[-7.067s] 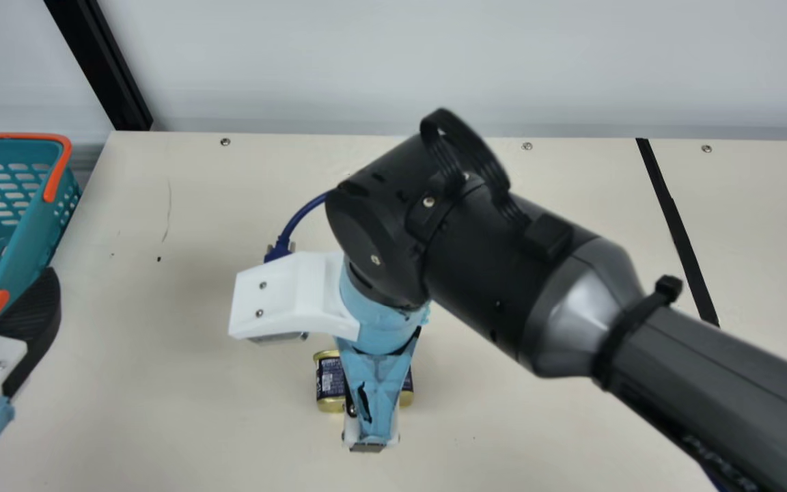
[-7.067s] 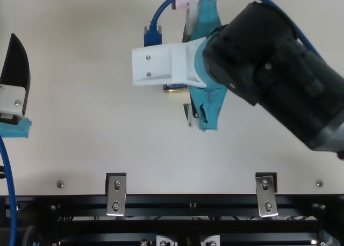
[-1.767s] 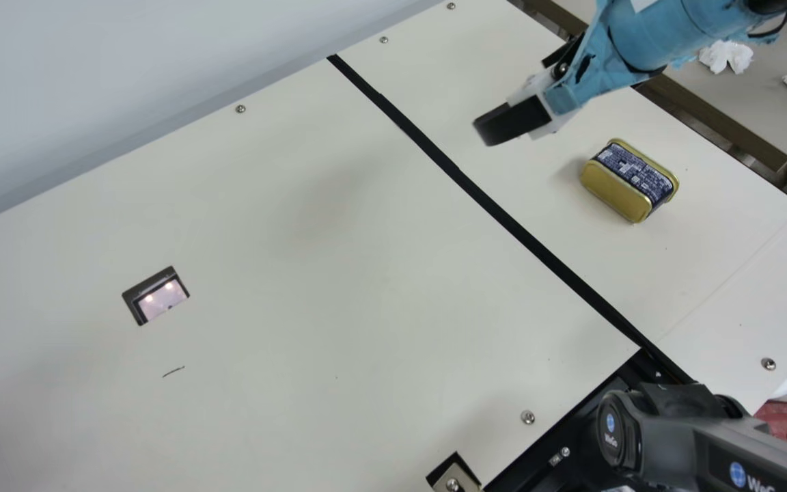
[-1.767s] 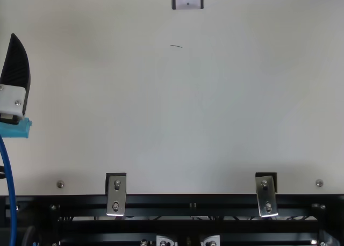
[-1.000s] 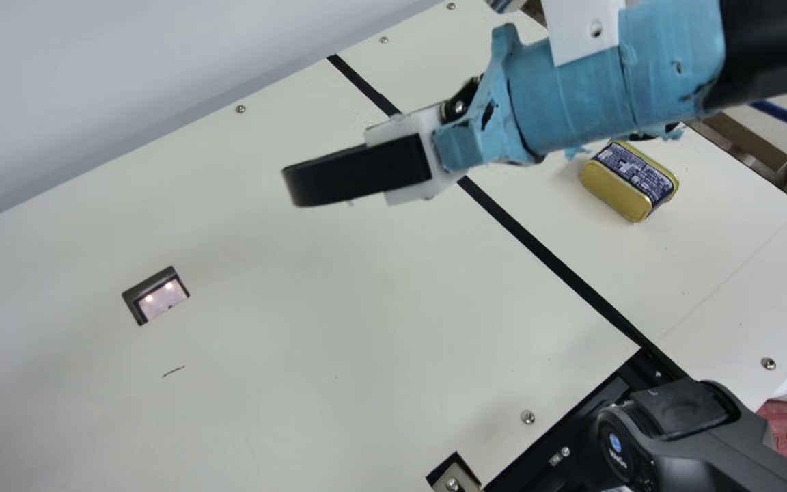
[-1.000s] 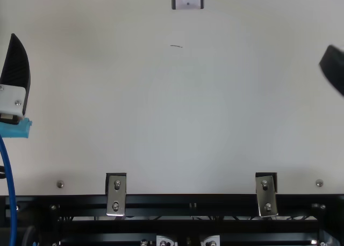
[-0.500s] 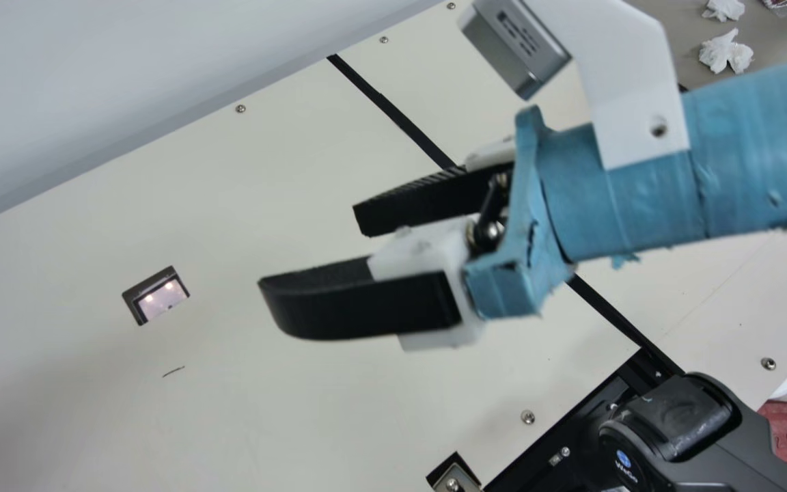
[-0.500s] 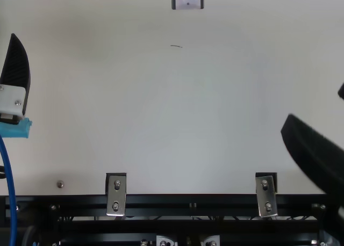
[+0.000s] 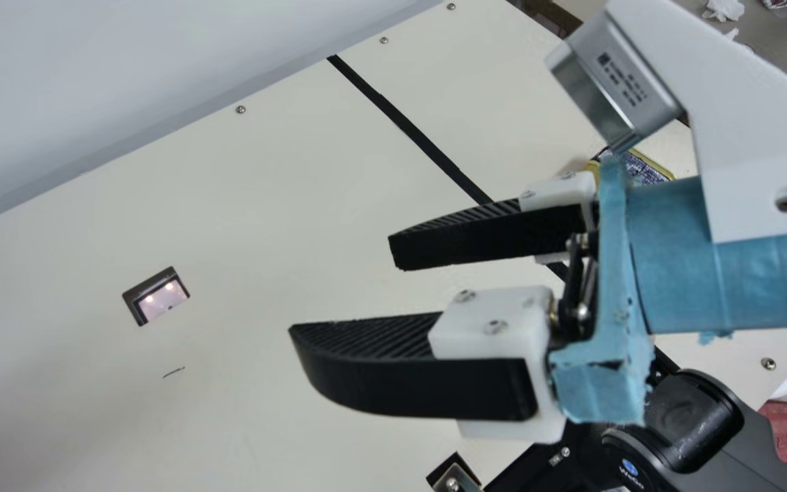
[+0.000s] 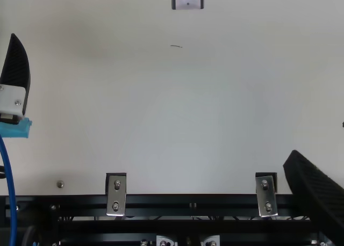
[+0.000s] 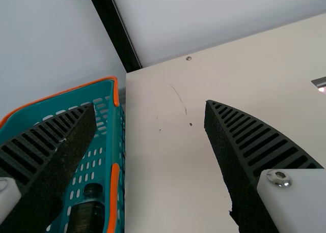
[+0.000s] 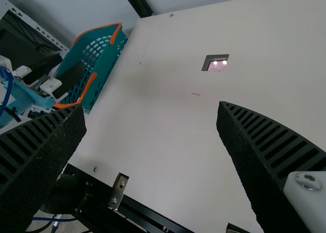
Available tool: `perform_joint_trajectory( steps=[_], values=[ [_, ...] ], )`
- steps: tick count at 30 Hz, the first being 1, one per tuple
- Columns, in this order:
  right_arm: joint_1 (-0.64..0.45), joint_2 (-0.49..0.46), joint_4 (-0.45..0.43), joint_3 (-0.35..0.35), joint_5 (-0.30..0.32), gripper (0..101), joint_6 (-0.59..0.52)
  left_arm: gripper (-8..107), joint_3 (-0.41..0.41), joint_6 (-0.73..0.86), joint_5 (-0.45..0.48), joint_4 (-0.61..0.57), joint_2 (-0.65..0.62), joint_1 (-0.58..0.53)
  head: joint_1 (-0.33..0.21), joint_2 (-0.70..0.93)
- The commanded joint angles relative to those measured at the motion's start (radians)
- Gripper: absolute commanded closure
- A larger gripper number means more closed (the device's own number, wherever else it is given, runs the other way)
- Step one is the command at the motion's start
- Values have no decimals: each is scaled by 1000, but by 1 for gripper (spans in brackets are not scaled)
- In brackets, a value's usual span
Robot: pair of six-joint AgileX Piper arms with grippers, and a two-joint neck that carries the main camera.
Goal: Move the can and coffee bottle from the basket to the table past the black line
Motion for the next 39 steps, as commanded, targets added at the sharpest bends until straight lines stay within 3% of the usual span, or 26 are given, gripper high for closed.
perform_joint_trajectory(
  steps=[1,13,18,22,28,30,39],
  values=[
    [0,0,0,0,0,0,0,9,0,0,0,0,0,0,-25,-20],
    [-48,49,-65,-12,-46,0,37,9,0,0,0,0,0,0,-25,-20],
    [-91,69,-81,-17,-38,0,52,9,0,0,0,0,0,0,-25,-20],
    [-125,90,-23,-16,-23,0,26,9,0,0,0,0,0,0,-25,-20],
    [-164,150,127,24,-3,0,-109,9,0,0,0,0,0,0,-25,-20],
    [-165,147,100,21,-6,0,-80,9,0,0,0,0,0,0,-25,-20],
    [-170,164,127,37,-11,0,-124,9,0,0,0,0,0,0,-25,-20]
  ],
)
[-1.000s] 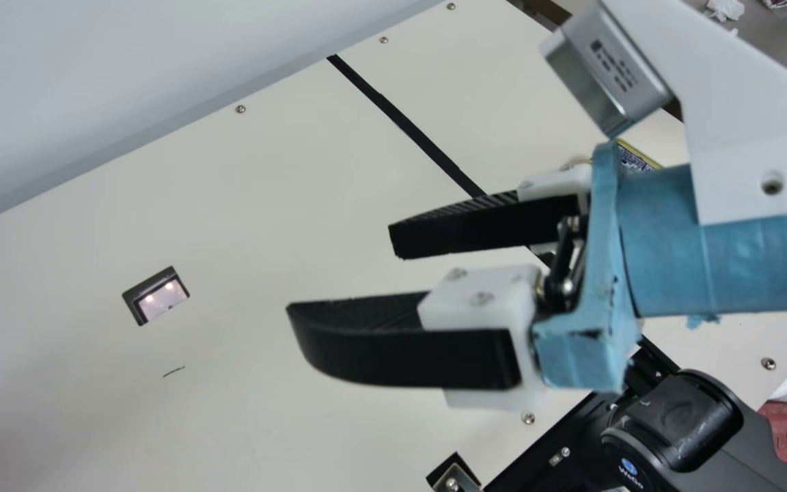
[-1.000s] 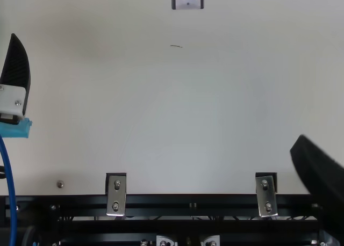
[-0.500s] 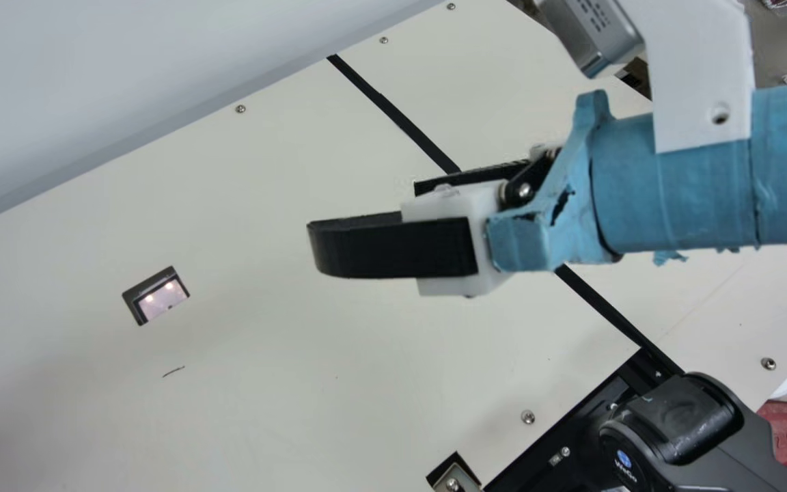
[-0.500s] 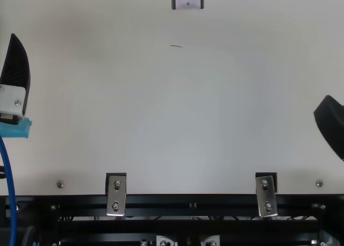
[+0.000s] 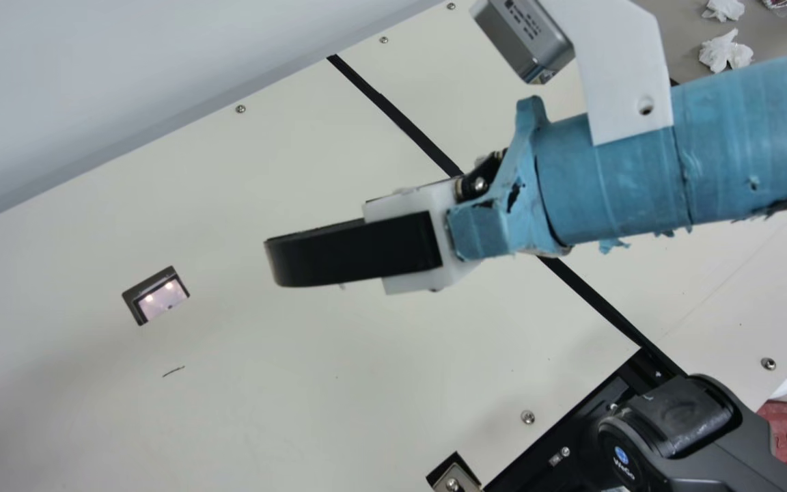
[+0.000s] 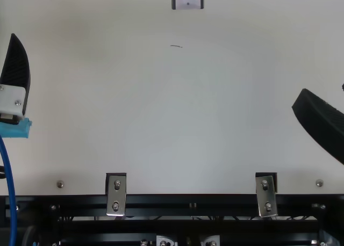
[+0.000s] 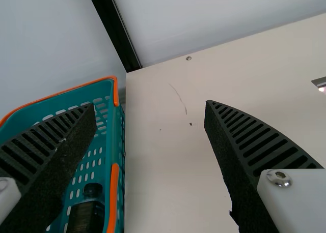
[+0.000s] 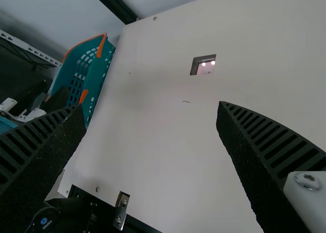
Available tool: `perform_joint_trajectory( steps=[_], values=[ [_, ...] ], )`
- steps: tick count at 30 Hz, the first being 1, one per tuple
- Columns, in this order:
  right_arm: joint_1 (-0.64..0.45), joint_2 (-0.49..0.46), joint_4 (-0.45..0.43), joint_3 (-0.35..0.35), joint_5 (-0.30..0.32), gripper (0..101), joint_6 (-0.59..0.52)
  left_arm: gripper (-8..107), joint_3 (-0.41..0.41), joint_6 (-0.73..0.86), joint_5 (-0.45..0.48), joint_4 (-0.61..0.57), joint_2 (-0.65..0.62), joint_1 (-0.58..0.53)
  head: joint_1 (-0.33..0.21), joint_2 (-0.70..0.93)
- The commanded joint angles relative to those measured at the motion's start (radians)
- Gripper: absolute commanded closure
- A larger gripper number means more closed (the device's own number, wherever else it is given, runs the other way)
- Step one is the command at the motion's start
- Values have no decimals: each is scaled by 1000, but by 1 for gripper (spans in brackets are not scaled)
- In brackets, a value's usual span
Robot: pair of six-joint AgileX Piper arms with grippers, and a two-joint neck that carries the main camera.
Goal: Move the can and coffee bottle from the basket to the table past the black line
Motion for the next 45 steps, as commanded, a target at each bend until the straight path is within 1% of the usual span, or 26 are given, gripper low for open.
perform_joint_trajectory(
  steps=[1,14,17,23,27,31,35,45],
  values=[
    [0,0,0,0,0,0,0,9,0,0,0,0,0,0,-25,-20],
    [0,0,0,0,0,0,0,9,0,0,0,0,0,0,-25,-20],
    [0,0,0,0,0,0,0,9,0,0,0,0,0,0,-18,-5],
    [0,0,0,0,0,0,0,9,0,0,0,0,0,0,-4,126],
    [0,0,0,0,0,0,0,9,0,0,0,0,0,0,-10,259],
    [0,0,0,0,0,0,0,9,0,0,0,0,0,0,-34,414],
    [0,0,0,0,0,0,0,9,0,0,0,0,0,0,-72,571],
    [0,0,0,0,0,0,0,9,0,0,0,0,0,0,-207,919]
  ],
)
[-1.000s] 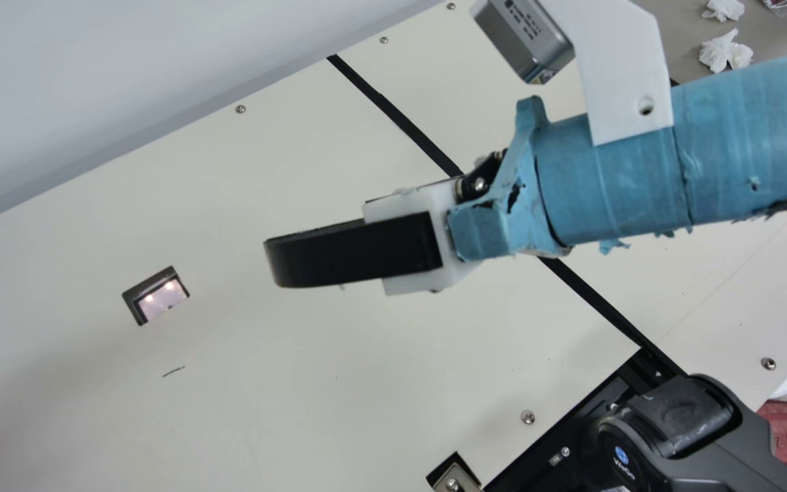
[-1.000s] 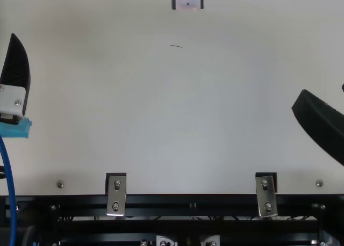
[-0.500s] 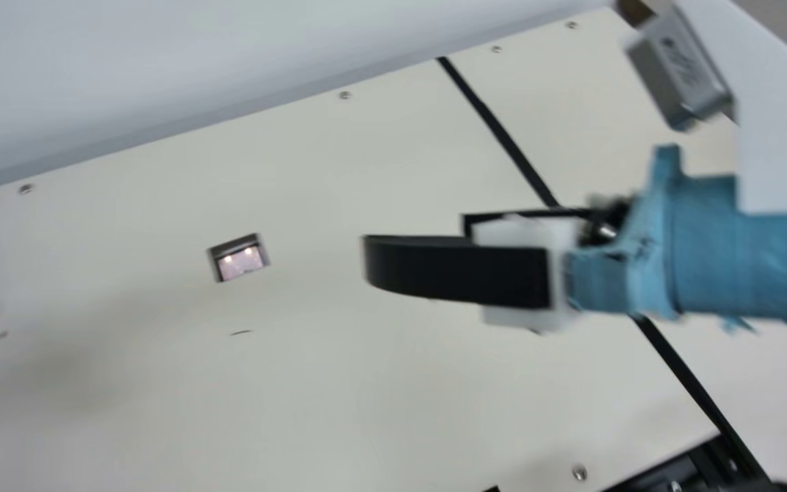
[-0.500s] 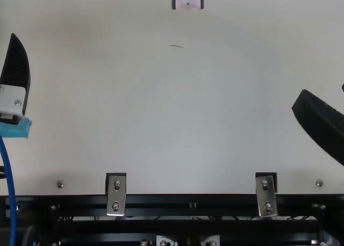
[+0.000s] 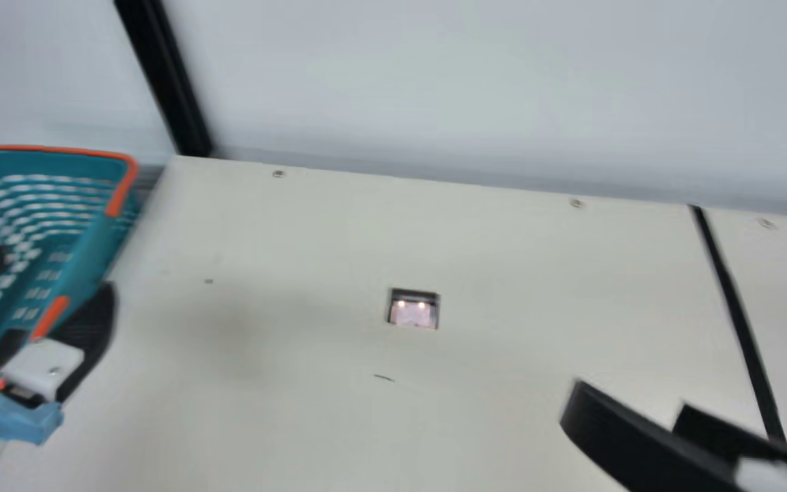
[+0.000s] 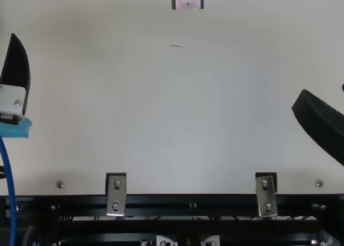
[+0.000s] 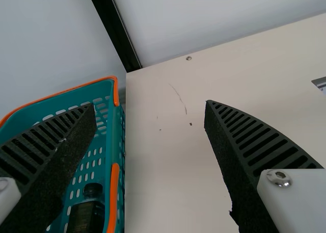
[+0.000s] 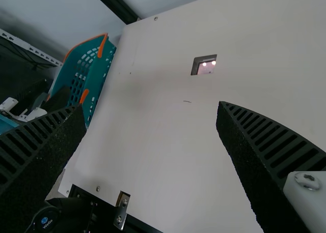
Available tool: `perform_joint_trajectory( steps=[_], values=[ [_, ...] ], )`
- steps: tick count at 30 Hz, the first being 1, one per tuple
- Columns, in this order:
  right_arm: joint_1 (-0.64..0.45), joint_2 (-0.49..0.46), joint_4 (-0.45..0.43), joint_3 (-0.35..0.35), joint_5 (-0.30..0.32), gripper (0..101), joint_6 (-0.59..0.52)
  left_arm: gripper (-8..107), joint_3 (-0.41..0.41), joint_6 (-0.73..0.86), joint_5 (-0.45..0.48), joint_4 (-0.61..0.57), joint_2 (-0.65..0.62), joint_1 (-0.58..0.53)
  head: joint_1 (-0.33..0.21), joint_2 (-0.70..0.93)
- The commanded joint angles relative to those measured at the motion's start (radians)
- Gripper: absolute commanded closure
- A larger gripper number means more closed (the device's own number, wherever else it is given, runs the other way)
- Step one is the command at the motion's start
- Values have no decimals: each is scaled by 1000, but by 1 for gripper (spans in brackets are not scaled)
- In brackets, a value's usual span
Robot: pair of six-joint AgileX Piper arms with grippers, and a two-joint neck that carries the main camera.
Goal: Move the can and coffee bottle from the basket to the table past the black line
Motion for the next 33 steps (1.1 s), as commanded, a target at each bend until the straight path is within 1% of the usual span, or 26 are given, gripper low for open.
perform_joint_trajectory(
  steps=[1,5,10,20,21,23,27,33],
  values=[
    [0,0,0,0,0,0,0,9,0,0,0,0,0,0,-39,61],
    [0,0,0,0,0,0,0,9,0,0,0,0,0,0,-86,178],
    [0,0,0,0,0,0,0,9,0,0,0,0,0,0,-108,287],
    [0,0,0,0,0,0,0,9,0,0,0,0,0,0,-108,287],
    [0,0,0,0,0,0,0,9,-1,-35,-1,32,-1,-7,-108,287],
    [0,0,0,0,0,0,0,9,-6,-47,-6,31,8,-2,-108,287],
    [0,0,0,0,0,0,0,9,-35,-117,-29,60,46,29,-108,287],
    [0,0,0,0,-1,0,0,9,-102,-216,-50,83,133,108,-108,287]
  ],
)
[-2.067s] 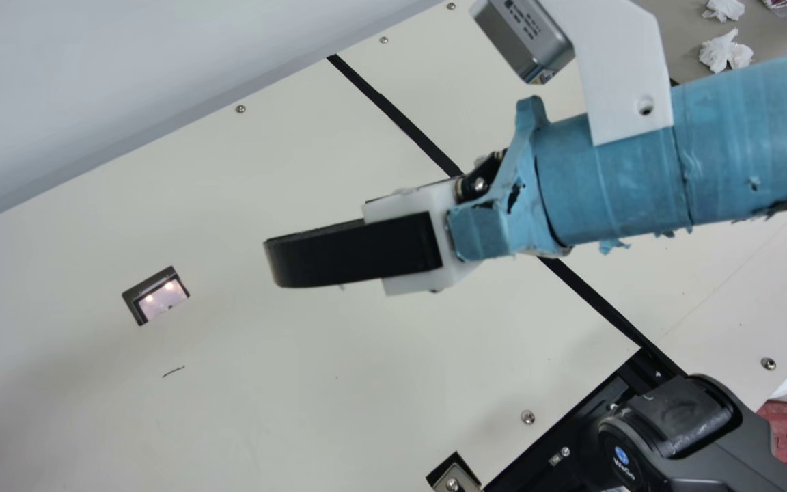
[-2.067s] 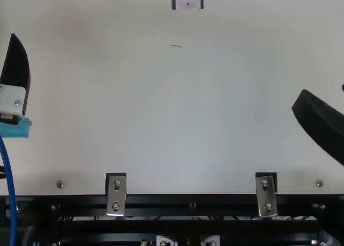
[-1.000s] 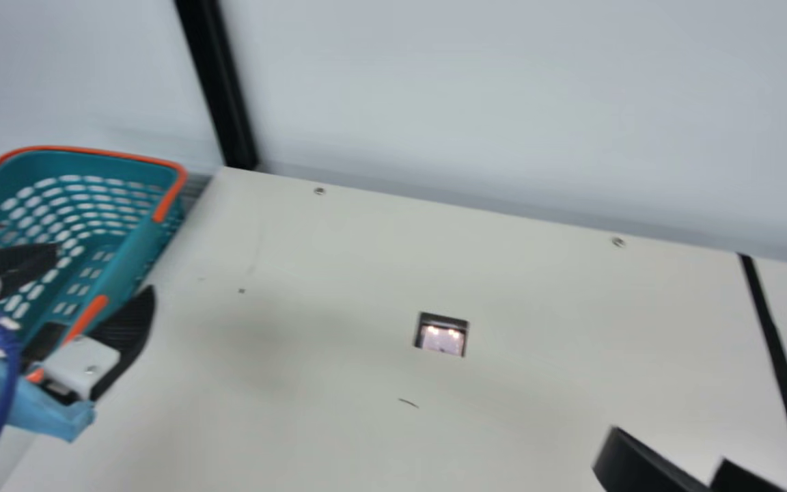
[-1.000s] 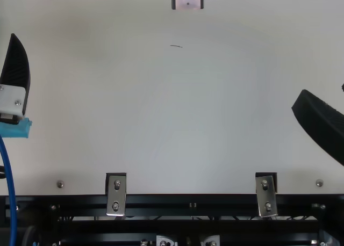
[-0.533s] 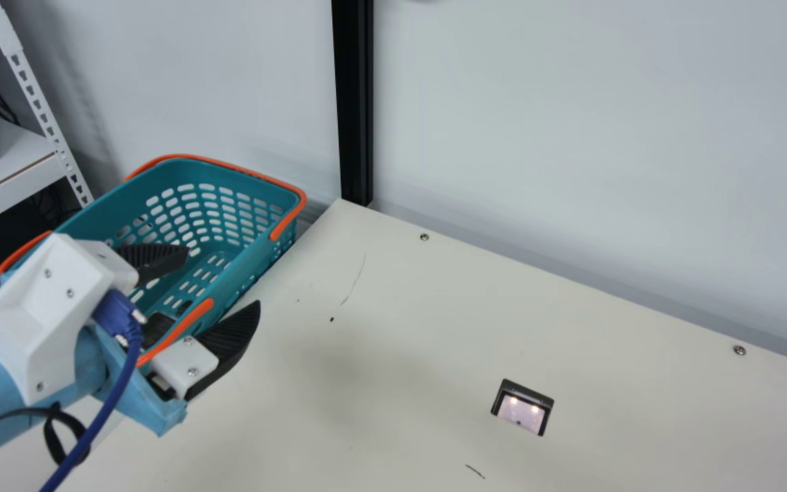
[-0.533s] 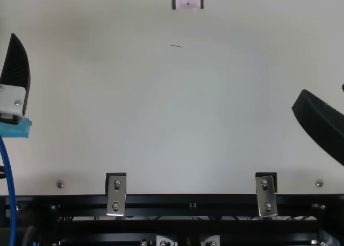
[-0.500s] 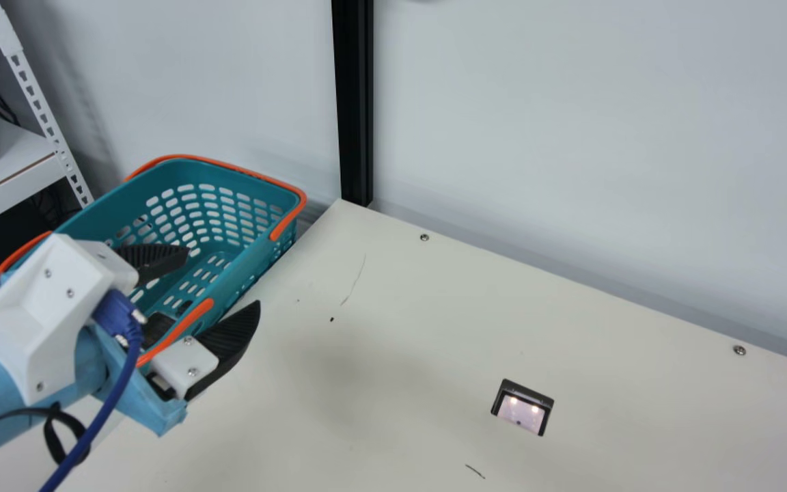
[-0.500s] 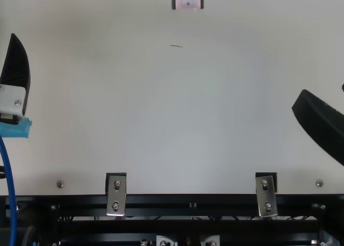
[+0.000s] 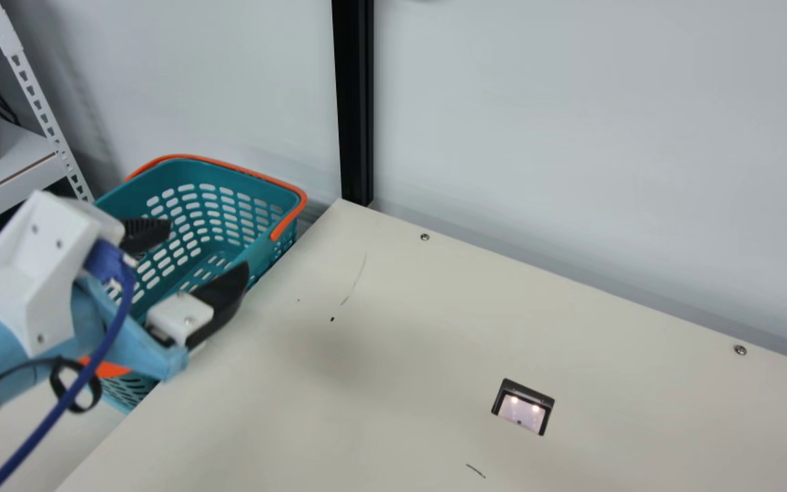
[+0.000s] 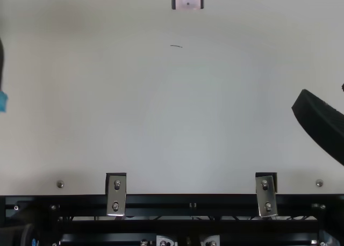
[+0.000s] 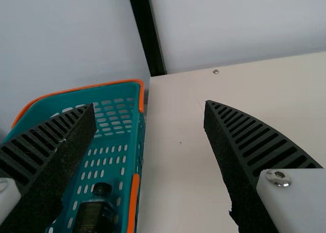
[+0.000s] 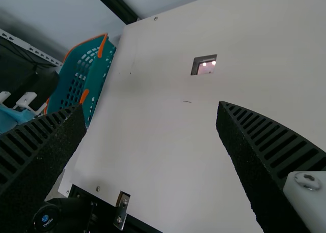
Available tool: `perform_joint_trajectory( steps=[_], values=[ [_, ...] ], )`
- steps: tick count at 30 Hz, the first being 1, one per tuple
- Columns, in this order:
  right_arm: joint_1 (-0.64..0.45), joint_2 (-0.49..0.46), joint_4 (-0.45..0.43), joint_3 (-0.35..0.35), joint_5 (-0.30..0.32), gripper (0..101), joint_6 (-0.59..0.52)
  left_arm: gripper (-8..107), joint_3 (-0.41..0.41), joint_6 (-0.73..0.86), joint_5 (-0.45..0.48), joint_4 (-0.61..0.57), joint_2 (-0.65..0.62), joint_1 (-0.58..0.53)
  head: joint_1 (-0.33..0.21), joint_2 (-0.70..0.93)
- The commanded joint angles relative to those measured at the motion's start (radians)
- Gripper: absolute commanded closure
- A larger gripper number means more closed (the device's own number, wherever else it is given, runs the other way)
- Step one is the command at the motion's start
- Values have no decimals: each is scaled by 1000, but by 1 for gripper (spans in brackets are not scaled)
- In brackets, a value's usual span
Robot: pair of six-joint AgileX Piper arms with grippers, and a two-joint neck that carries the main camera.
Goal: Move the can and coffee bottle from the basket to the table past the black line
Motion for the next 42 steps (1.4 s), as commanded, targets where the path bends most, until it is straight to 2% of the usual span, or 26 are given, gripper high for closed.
perform_joint_trajectory(
  steps=[1,12,23,32,42],
  values=[
    [0,0,0,0,0,0,0,9,-29,-45,1,7,43,37,-21,15],
    [0,0,0,0,0,0,0,9,-225,-145,95,39,283,213,-21,15],
    [0,0,0,0,0,0,0,9,-448,-69,230,59,554,358,-21,15],
    [0,0,0,0,0,0,0,9,-620,8,359,82,744,427,-21,15],
    [0,0,0,0,0,0,0,9,-775,40,537,103,933,454,-21,15]
  ],
)
